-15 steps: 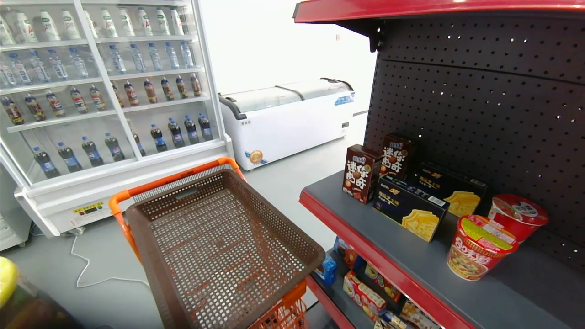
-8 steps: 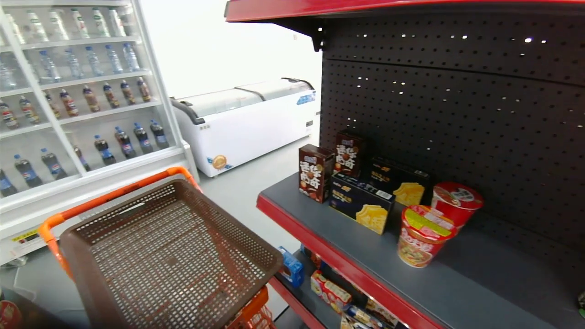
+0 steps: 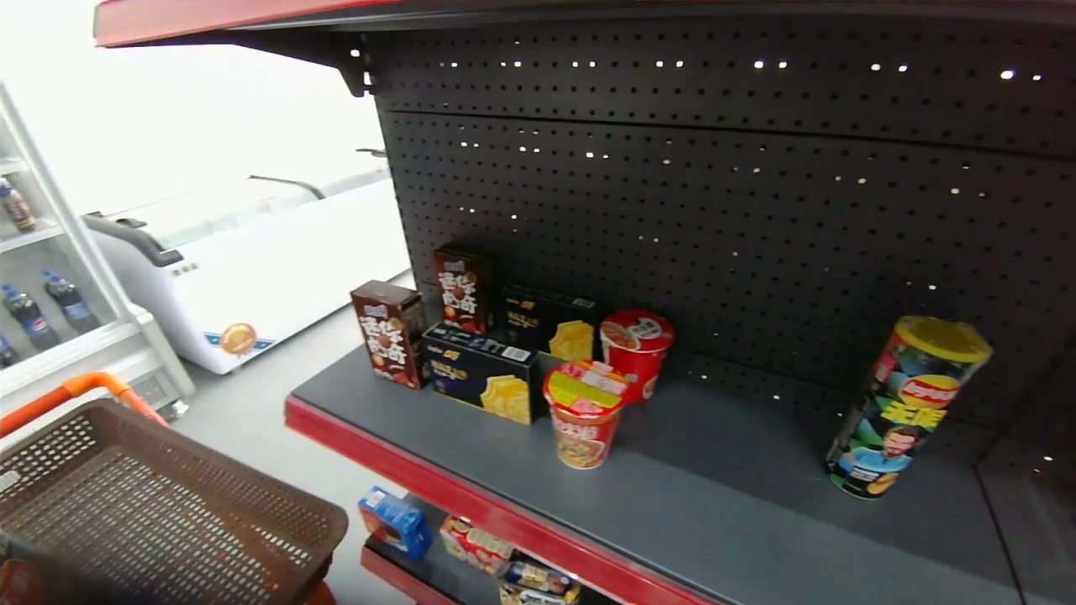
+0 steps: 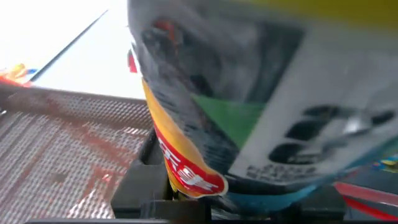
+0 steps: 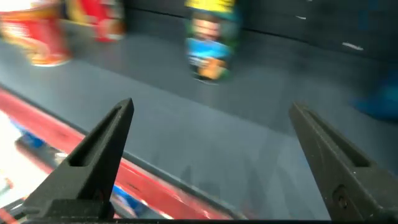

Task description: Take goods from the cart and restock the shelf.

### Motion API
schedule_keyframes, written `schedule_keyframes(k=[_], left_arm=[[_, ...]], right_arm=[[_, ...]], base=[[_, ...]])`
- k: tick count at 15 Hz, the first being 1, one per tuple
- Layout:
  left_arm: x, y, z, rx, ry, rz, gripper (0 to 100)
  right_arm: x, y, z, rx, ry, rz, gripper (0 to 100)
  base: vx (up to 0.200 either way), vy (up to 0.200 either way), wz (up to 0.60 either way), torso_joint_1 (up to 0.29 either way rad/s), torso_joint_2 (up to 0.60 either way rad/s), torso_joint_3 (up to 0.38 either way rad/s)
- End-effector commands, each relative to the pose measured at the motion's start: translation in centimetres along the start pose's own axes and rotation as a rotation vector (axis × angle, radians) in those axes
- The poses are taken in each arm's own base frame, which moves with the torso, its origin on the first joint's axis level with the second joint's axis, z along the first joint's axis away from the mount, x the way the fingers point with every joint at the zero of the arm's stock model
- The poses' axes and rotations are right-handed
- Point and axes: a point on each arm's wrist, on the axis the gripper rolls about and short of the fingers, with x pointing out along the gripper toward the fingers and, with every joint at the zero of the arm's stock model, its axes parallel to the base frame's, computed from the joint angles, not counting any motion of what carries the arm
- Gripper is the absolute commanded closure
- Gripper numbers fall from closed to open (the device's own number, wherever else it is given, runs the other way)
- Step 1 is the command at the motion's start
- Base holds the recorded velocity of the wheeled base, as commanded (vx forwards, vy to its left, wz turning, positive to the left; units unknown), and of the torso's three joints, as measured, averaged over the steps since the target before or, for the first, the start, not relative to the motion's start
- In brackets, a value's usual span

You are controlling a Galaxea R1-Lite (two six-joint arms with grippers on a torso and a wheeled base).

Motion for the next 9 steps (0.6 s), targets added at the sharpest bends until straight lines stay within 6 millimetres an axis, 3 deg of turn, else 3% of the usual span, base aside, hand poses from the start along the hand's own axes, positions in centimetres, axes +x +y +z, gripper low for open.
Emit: schedule_keyframes(k=[1, 7, 9], left_arm=[[0.08, 0.01, -0.07, -0.001, 0.009, 0.001, 100], [0.10, 0.02, -0.15, -0.003, 0.012, 0.007, 100], [0.15, 0.02, -0.41, -0.003, 0.019, 0.007, 100]], right_arm=[[0.01, 0.00, 0.01, 0.000, 0.001, 0.001, 0], [0.01, 0.00, 0.01, 0.000, 0.001, 0.001, 0], [0.01, 0.00, 0.01, 0.000, 0.001, -0.001, 0]], base=[[0.000, 0.000, -0.60, 0.002, 0.00, 0.002], [0.000, 0.000, -0.60, 0.002, 0.00, 0.005], [0.000, 0.000, 0.00, 0.000, 0.00, 0.000]])
